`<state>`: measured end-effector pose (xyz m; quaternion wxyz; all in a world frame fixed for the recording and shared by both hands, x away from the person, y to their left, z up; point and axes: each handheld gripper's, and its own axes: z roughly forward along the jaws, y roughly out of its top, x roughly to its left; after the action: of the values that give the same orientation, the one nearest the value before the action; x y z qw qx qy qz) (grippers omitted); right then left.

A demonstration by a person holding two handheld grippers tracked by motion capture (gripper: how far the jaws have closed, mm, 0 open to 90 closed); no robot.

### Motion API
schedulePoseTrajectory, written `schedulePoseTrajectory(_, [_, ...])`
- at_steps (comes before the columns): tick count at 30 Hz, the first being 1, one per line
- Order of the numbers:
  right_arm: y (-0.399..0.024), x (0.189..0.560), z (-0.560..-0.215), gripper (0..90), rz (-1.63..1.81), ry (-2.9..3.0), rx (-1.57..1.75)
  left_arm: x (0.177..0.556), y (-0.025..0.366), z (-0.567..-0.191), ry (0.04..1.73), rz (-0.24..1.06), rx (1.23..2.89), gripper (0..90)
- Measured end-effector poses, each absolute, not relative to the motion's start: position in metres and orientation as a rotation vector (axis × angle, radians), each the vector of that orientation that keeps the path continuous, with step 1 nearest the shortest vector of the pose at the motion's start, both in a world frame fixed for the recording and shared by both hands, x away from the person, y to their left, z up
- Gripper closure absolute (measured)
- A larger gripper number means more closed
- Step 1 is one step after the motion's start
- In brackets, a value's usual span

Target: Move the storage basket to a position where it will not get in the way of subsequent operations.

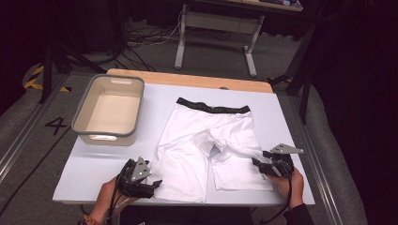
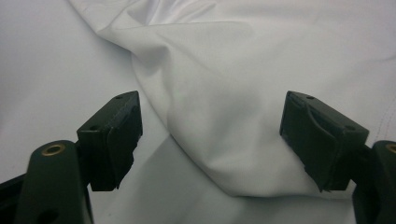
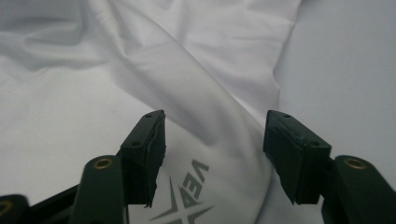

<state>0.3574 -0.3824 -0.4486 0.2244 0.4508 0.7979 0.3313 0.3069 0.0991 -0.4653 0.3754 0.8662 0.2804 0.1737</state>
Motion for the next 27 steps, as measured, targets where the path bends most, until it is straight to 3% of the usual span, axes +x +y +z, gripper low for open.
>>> schedulePoseTrajectory(3, [-0.376,0.345,-0.443,51.5,1.02,2.223,1.147,0.308,0.1,-0.465,0.721,0.436,2.208,22.2])
schedulePoseTrajectory(6, [-0.355,0.334,-0.436,55.7,1.078,2.287,1.037,0.309,0.101,-0.466,0.727,0.421,2.198,22.3])
schedulePoseTrajectory(11, [-0.301,0.31,-0.439,43.9,1.151,2.472,0.799,0.309,0.103,-0.465,0.728,0.421,2.192,22.2])
schedulePoseTrajectory(15, [-0.273,0.296,-0.45,44.1,1.089,2.605,0.629,0.308,0.102,-0.466,0.724,0.421,2.192,22.2])
schedulePoseTrajectory(19, [-0.272,0.297,-0.455,56.1,1.075,2.631,0.634,0.308,0.102,-0.465,0.721,0.424,2.194,22.2])
schedulePoseTrajectory(23, [-0.276,0.297,-0.453,85.9,1.061,2.62,0.637,0.309,0.103,-0.465,0.726,0.423,2.19,22.2])
schedulePoseTrajectory(27, [-0.272,0.291,-0.45,88.1,1.053,2.668,0.571,0.308,0.103,-0.465,0.727,0.424,2.19,22.1])
